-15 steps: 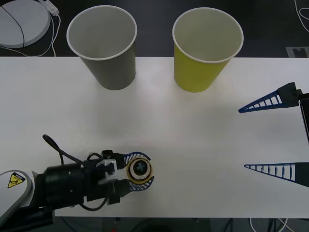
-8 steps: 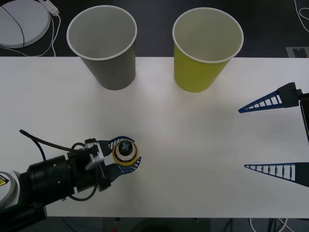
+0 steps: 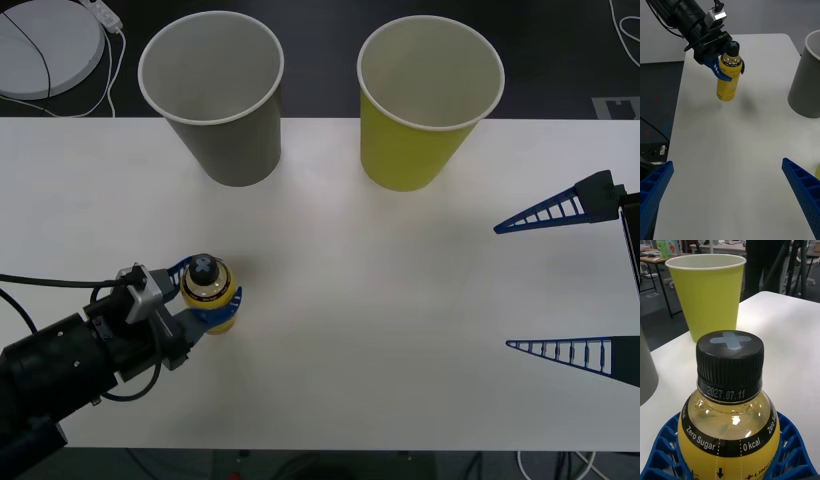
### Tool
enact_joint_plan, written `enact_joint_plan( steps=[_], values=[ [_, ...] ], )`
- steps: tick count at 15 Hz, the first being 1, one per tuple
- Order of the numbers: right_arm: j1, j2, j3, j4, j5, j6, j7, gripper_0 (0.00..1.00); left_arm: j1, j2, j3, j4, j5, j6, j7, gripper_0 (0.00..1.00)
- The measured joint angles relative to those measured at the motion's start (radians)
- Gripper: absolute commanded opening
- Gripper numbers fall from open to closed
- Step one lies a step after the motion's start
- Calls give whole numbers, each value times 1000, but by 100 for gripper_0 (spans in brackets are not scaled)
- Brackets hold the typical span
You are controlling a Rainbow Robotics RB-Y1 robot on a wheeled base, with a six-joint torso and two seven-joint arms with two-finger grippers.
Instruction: Put the can into the green bin and the plastic bottle into the gray bin
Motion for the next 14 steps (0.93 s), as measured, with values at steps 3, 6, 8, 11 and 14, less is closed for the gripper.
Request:
enact_joint_plan(
  steps=[3,6,8,11,14],
  values=[
    [0,0,0,0,0,0,0,100,42,0,60,-9,8,3,15,0],
    [0,0,0,0,0,0,0,100,94,1,112,-38,27,12,30,0],
    [0,0,0,0,0,0,0,100,120,1,140,-57,28,25,40,0],
    [0,0,0,0,0,0,0,100,136,15,180,-67,28,18,67,0],
    [0,0,0,0,0,0,0,100,136,57,217,-72,43,-3,115,0]
  ],
)
